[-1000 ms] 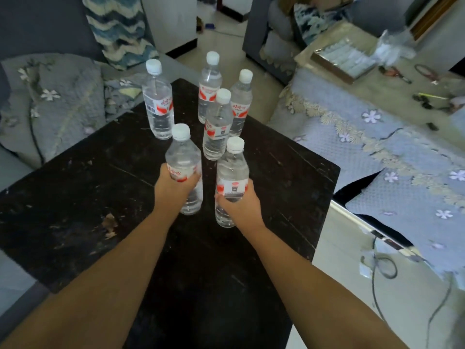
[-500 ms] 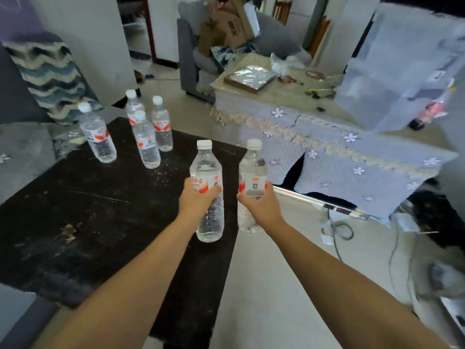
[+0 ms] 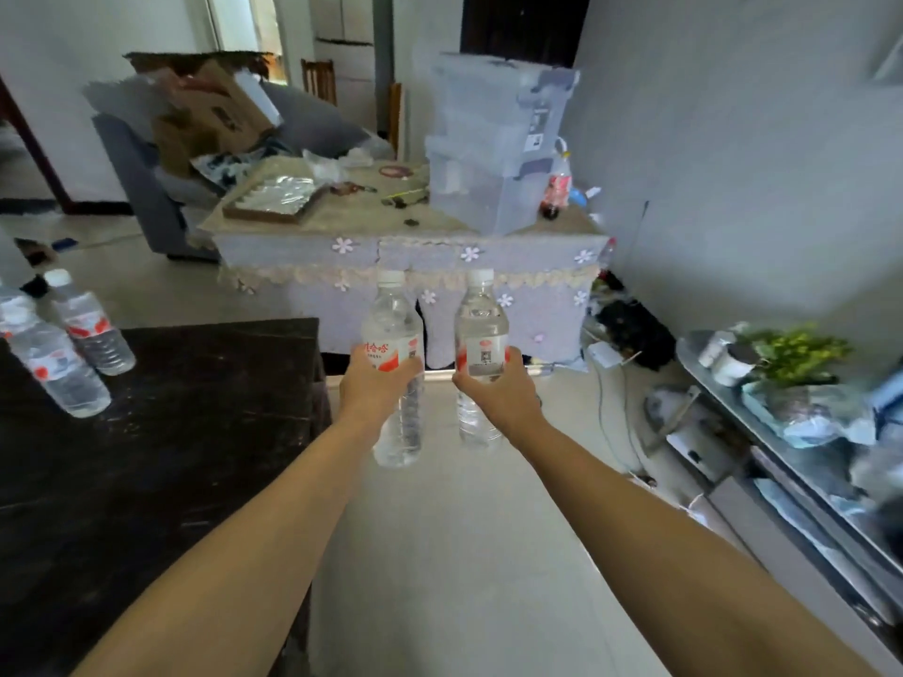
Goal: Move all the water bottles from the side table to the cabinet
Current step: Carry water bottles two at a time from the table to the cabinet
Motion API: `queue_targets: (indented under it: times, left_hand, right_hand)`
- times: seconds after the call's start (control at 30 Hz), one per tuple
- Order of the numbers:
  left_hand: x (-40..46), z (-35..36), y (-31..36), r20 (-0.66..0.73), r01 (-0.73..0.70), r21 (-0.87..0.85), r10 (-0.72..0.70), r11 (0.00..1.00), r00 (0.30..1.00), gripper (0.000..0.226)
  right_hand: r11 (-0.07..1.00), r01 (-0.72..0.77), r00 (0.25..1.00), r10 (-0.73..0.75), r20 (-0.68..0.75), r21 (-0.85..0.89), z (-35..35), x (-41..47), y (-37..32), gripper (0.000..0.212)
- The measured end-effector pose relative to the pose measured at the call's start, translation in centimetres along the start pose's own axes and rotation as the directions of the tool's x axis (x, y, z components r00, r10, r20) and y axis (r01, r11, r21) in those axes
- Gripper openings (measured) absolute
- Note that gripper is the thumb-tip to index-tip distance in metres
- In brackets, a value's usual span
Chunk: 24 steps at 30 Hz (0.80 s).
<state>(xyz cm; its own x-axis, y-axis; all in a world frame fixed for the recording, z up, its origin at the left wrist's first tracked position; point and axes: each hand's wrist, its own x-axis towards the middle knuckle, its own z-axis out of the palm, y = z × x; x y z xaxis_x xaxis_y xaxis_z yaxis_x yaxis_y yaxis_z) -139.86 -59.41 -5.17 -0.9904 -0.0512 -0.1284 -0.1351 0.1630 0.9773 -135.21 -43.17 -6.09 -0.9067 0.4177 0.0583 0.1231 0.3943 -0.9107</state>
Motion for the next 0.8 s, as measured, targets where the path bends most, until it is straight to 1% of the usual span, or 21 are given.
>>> queue_targets:
  times: [0.07, 0.17, 0.3, 0.4, 0.5, 0.63, 0.8]
  left_hand:
    - [-1.2, 2.0, 0.6, 0.080, -0.046, 0.012, 0.045, 0.999, 0.996, 0.054]
    - [-3.9, 4.6, 1.0, 0.163, -0.091, 0.022, 0.086, 0.996, 0.983, 0.048]
    - [-8.9, 7.7, 0.8, 0.324, -0.112, 0.050, 0.090, 0.992, 0.942, 0.049]
    - [-12.8, 10.0, 0.5, 0.411, -0.134, 0.061, 0.098, 0.989, 0.907, 0.049]
    - [-17.5, 12.8, -0.3, 0.523, -0.156, 0.084, 0.090, 0.984, 0.847, 0.053]
    - [-25.1, 18.0, -0.3, 0.669, -0.200, 0.109, 0.077, 0.974, 0.739, 0.046]
    - [-35.2, 26.3, 0.5, 0.810, -0.287, 0.091, 0.097, 0.954, 0.579, 0.049]
  right_hand:
    - [0.999, -0.032, 0.997, 0.033, -0.075, 0.009, -2.4, -1.3, 0.7, 0.048]
    - [0.996, -0.091, 0.981, 0.091, -0.170, 0.006, -6.1, -4.2, 1.8, 0.050]
    - [0.985, -0.173, 0.940, 0.166, -0.297, 0.002, -10.9, -10.1, 3.9, 0.043]
    - [0.968, -0.251, 0.900, 0.240, -0.364, 0.019, -14.0, -14.5, 5.4, 0.051]
    - [0.944, -0.329, 0.837, 0.310, -0.451, 0.037, -17.4, -19.6, 7.0, 0.056]
    - [0.910, -0.408, 0.732, 0.371, -0.571, 0.069, -23.6, -26.3, 9.4, 0.060]
    - [0.894, -0.422, 0.595, 0.397, -0.698, 0.149, -32.4, -33.9, 12.6, 0.057]
